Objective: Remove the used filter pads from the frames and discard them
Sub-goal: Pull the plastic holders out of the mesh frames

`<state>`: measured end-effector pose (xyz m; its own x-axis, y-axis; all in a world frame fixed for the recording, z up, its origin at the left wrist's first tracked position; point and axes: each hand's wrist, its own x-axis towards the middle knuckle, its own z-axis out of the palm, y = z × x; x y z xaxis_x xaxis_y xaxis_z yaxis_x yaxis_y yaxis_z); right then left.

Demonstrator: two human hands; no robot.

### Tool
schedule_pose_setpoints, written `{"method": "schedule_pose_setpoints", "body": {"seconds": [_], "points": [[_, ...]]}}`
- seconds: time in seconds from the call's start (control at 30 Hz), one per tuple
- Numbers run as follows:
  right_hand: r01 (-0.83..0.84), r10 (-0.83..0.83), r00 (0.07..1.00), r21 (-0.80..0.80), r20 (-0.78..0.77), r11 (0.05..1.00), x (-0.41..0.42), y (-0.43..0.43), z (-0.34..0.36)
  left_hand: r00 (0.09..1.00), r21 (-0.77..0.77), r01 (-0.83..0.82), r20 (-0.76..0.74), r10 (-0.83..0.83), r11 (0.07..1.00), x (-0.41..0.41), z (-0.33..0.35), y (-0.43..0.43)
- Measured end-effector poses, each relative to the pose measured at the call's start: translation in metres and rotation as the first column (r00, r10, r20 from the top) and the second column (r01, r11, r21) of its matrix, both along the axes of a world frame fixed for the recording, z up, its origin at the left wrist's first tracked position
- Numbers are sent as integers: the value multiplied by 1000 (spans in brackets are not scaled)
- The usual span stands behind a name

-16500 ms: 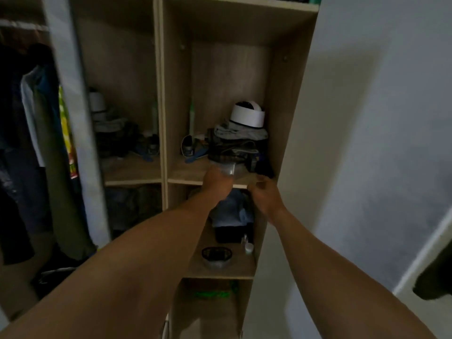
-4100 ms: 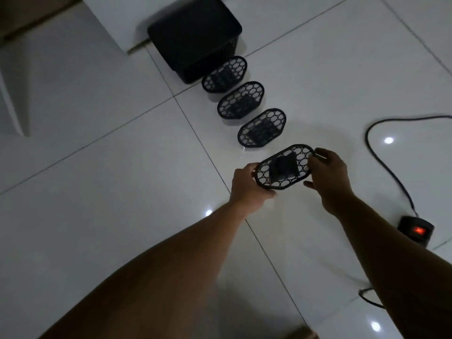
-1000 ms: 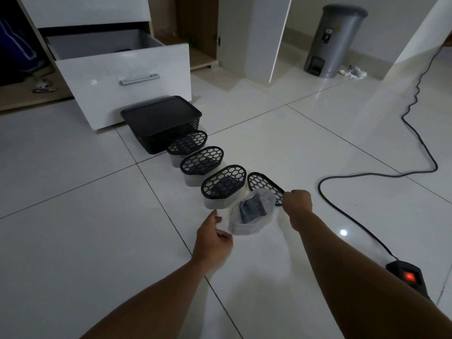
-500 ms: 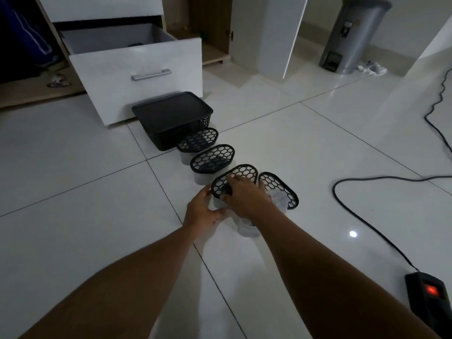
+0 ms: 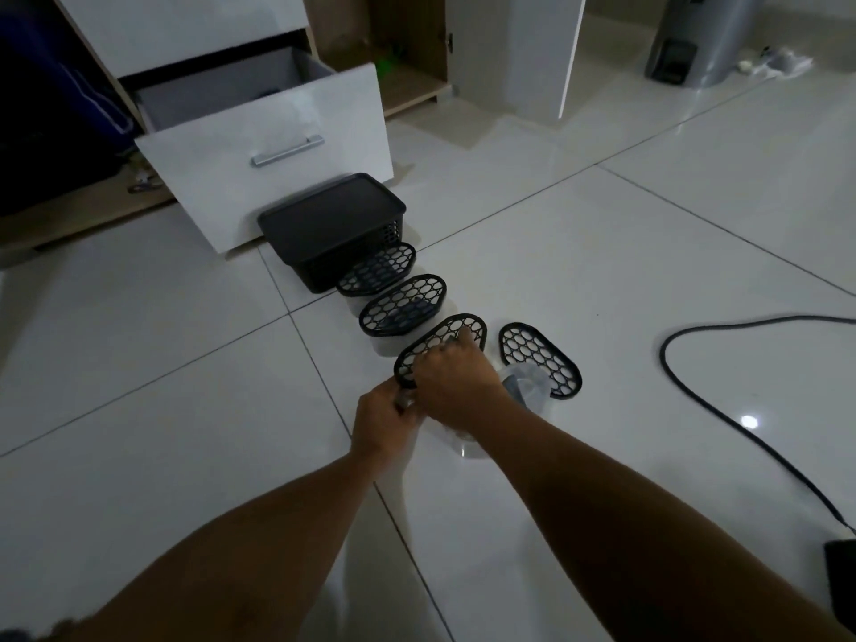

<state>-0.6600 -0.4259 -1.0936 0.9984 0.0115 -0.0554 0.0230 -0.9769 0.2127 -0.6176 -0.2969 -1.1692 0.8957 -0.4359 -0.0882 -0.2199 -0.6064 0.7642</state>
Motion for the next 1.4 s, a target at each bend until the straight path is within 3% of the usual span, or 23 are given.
{"method": "schedule_pose_setpoints", "body": {"seconds": [0.13,0.23,0.27,0.37,0.5,0.63,0.73,1.07,1.4], "points": [[85,-83,996,55,-37,995,5,4,2,999,-57,38,4,-38,998,12,-13,5],[229,-247,968,226,54,947,7,6,22,994,-103,11,-103,-21,995,14,-17,7],[282,-326,943,356,72,891,7,2,28,992,-114,0,-123,-14,993,15,-22,7],[338,-560,824,720,86,607,11,-15,47,995,-113,30,-94,-40,993,18,-19,8],[427,-783,610,781,124,456,9,-34,49,996,-140,52,-67,-62,989,19,-15,8],[446,-935,356,880,-6,164,7,-46,46,992,-172,57,-100,-75,983,22,-15,11],[491,-966,224,871,-129,-3,18,-53,35,992,-175,77,-87,-94,982,25,-22,11],[573,-973,125,814,-196,-90,56,-83,4,982,-208,140,-99,-163,968,29,-27,16],[807,-934,234,590,-271,31,47,-81,7,986,-253,130,-71,-153,959,29,-35,17]]}}
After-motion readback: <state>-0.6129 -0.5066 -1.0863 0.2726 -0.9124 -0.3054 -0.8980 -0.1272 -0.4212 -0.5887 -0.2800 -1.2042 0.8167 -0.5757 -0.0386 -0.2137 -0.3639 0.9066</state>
